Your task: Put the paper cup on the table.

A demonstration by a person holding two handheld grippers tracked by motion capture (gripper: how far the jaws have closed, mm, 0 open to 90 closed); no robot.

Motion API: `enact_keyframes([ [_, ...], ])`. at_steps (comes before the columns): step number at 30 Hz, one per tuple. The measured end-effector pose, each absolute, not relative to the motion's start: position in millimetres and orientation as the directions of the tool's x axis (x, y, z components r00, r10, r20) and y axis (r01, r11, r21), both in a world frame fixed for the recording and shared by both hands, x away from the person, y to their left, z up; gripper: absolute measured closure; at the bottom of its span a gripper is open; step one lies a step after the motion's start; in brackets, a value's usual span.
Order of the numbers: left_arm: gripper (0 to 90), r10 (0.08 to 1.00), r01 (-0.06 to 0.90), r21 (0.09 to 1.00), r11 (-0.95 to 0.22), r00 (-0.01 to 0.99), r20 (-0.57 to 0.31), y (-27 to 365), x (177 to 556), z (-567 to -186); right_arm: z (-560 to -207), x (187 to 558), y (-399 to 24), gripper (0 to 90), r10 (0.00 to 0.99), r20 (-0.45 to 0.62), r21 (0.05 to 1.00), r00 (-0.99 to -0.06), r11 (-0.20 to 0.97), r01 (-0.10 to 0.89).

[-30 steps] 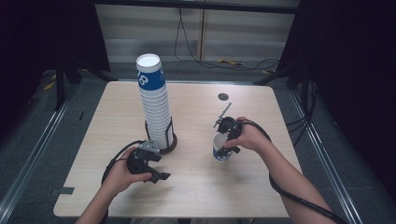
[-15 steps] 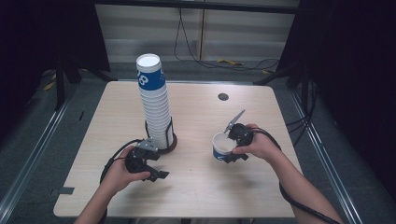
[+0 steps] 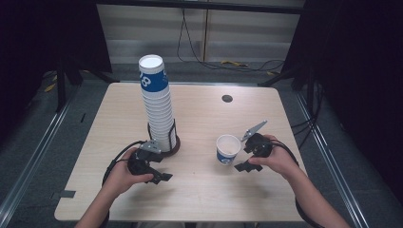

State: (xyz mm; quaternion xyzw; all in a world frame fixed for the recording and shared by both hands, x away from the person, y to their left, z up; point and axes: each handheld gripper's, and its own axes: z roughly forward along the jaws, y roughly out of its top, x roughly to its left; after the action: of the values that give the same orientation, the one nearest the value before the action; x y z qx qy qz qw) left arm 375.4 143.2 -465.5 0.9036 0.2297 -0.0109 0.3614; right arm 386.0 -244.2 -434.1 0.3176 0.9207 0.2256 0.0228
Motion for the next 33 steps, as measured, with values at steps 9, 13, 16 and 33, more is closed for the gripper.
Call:
enact_keyframes([
  [9, 18.2, 0.445, 0.449, 0.646, -0.617, 0.876, -0.185, 153.5, 378.0, -469.8, -439.5, 371.8, -261.2, 12.7, 0.606, 0.076, 0.503, -0.791, 0.662, 0.556],
  [13, 17.8, 0.449, 0.458, 0.641, -0.616, 0.873, -0.193, 159.3, 379.1, -473.2, -446.4, 363.9, -268.8, 12.8, 0.619, 0.078, 0.516, -0.781, 0.645, 0.563],
  [16, 17.6, 0.46, 0.462, 0.641, -0.612, 0.868, -0.187, 163.5, 380.4, -475.3, -450.4, 359.4, -275.3, 12.8, 0.631, 0.075, 0.536, -0.772, 0.627, 0.565],
  [33, 16.7, 0.505, 0.492, 0.637, -0.593, 0.844, -0.181, 186.0, 386.5, -483.2, -469.0, 338.7, -298.4, 12.9, 0.689, 0.042, 0.602, -0.724, 0.561, 0.569],
])
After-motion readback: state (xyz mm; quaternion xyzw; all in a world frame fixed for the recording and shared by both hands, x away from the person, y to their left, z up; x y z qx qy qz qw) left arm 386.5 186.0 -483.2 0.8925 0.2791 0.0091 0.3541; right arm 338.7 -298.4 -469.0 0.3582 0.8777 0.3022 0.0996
